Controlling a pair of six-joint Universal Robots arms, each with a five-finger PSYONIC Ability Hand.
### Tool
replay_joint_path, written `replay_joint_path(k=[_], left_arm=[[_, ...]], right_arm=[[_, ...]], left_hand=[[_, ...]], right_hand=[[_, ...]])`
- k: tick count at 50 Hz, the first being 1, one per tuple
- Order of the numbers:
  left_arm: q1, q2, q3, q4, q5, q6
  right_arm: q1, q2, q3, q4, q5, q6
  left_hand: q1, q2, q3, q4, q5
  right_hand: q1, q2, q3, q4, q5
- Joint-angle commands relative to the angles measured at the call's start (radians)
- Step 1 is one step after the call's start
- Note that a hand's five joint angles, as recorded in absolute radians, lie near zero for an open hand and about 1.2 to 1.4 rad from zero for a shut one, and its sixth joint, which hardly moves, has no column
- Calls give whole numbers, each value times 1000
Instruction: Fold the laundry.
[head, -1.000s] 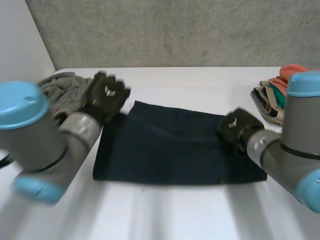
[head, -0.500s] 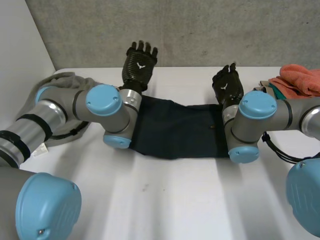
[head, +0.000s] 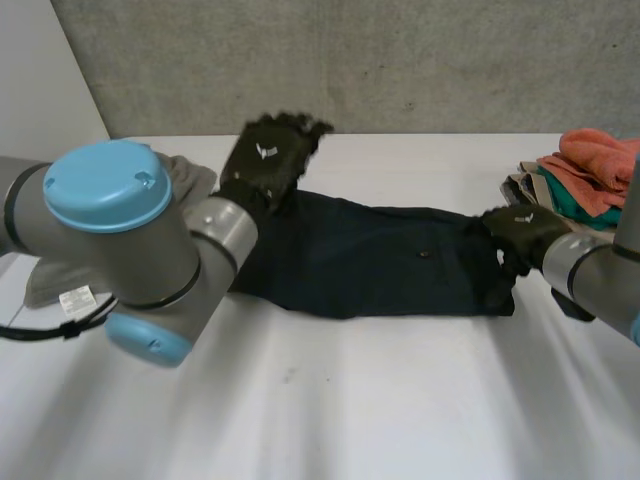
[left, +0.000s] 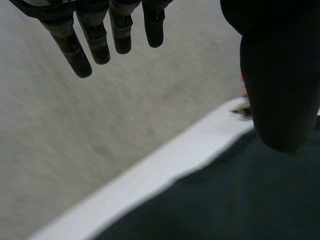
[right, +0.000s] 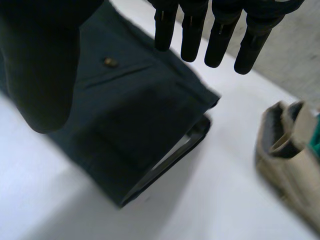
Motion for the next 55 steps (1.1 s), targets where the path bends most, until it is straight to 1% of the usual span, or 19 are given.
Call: replay_joint_path(k=[1, 6, 8, 9, 10, 11, 14, 19, 23, 28, 32, 37, 41, 45, 47, 48, 49, 51, 55], left_arm=[[39, 31, -73, -100, 123, -73], [55, 31, -86, -99, 121, -74], [56, 29, -86, -99, 121, -74], [59, 28, -87, -99, 121, -74], [59, 28, -87, -99, 121, -76], [59, 28, -89, -99, 121, -76], [59, 29, -90, -100, 118, -76], [58, 69, -115, -105, 121, -76], [65, 130, -151, -97, 124, -74], [93, 166, -168, -96, 124, -76], [105, 169, -178, -96, 123, -76], [107, 169, -179, -94, 120, -77], [107, 169, -171, -91, 118, -77], [108, 169, -159, -65, 118, -77], [108, 166, -139, -38, 115, -77], [107, 166, -133, -33, 114, -76], [107, 166, -124, -28, 114, -77], [104, 157, -89, -24, 95, -74], [98, 129, 2, -22, 14, -74]], right_arm=[[-19, 66, 68, -139, -48, -12], [-16, 136, 59, -225, -43, -12], [-13, 169, 56, -249, -42, -17], [-13, 179, 53, -256, -40, -20], [-16, 182, 51, -263, -37, -23], [-21, 180, 54, -283, -25, -29], [-32, 163, 80, -322, 23, -40], [-93, -43, 192, -340, 70, -111], [-183, -114, 224, -329, 78, -304], [-177, -116, 201, -342, 74, -533], [-11, -101, 142, -389, 37, -595], [218, -12, 76, -495, -154, -607], [283, 71, 53, -504, -305, -619], [312, 134, 28, -484, -373, -655], [327, 149, 17, -472, -371, -668], [338, 148, 13, -461, -371, -662], [340, 145, 14, -457, -371, -658], [343, 136, 19, -450, -367, -636], [307, 65, 28, -444, -324, -415]], left_hand=[[-16, -35, -36, -29, -48], [-16, -35, -36, -29, -48], [-16, -35, -36, -29, -48], [-16, -35, -36, -29, -48], [-16, -35, -36, -29, -48], [-16, -35, -36, -29, -48], [-16, -35, -36, -29, -48], [-16, -35, -36, -29, -48], [-16, -35, -36, -29, -48], [-16, -35, -36, -29, -48], [-16, -35, -36, -29, -48], [-16, -35, -36, -29, -48], [-16, -35, -36, -29, -48], [-16, -35, -36, -29, -48], [-16, -35, -36, -29, -48], [-16, -35, -36, -29, -48], [-16, -35, -36, -29, -48], [-16, -35, -36, -29, -48], [-16, -35, -36, -29, -48]], right_hand=[[98, 103, 86, 86, 70], [159, 165, 148, 147, 131], [297, 302, 285, 285, 269], [510, 515, 498, 498, 482], [893, 898, 881, 880, 865], [1046, 1052, 1035, 1034, 1019], [1048, 1054, 1037, 1036, 1020], [1048, 1054, 1037, 1036, 1020], [1048, 1054, 1037, 1036, 1020], [1048, 1054, 1037, 1036, 1020], [1048, 1054, 1037, 1036, 1020], [1048, 1054, 1037, 1036, 1020], [1048, 1054, 1037, 1036, 1020], [1048, 1054, 1037, 1036, 1020], [676, 681, 664, 664, 648], [121, 127, 110, 109, 93], [-100, -94, -111, -112, -128], [-174, -168, -185, -186, -202], [-174, -168, -185, -186, -202]])
